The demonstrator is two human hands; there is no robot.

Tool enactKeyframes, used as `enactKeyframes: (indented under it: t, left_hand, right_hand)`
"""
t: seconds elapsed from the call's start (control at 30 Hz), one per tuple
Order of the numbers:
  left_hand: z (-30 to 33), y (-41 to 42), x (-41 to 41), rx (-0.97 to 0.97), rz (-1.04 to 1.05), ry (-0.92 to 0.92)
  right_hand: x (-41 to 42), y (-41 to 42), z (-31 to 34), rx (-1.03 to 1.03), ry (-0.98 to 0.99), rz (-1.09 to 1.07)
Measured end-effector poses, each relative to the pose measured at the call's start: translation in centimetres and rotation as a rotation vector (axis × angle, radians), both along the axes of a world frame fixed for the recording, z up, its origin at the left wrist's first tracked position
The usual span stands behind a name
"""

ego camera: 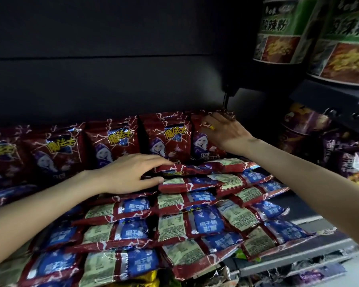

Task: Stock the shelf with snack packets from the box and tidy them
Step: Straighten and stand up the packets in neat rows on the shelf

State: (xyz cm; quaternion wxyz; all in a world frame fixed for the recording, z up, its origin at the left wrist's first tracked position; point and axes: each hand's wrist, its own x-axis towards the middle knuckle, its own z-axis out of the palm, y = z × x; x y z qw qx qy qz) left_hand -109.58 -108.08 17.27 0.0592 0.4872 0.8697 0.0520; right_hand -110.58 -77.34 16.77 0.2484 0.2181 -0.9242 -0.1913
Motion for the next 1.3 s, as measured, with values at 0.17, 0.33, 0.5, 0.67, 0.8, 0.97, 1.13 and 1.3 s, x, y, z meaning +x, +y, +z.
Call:
enactKeyframes:
  t: [0.17,0.33,0.5,0.67,0.8,0.97,1.13,1.3]
  left_hand:
    - [-0.2,0.0,-0.3,0.007,-0.009,-0.011]
    - [0.0,0.1,-0.4,-0.008,-0.013,0.015]
    - [-0.2,0.5,-0.8,0.056,-0.018,0.106]
    - [-0.8,1.1,-1.3,0.231,-0.003,0.153]
    - [-0.1,3.0,-3.3,0.312,0.137,0.128]
    - [2.4,5.3,-6.3,0.254,0.192,0.194]
    - [4.6,6.4,-8.3,-0.032,0.151,0.131]
    - [3.9,9.0,-7.8,-0.084,0.148,0.292]
  right_hand:
    - [0.0,0.2,0.3,0.043,-0.293,-0.199]
    - [1.7,0.3,1.6,-0.121,-0.423,-0.120]
    - [7.3,1.6,2.8,-0.467,-0.413,0.030]
    - [11.2,4.2,2.1,-0.490,-0.561,-0.088]
    - [10.1,4.4,1.2,-0.446,-0.511,-0.126]
    - [5.0,3.2,2.0,-0.529,-0.267,-0.258]
    - [0.7,0.8,3.1,-0.623,-0.336,-0.308]
    - [-0.7,0.4,2.5,-0.639,-0.179,-0.409]
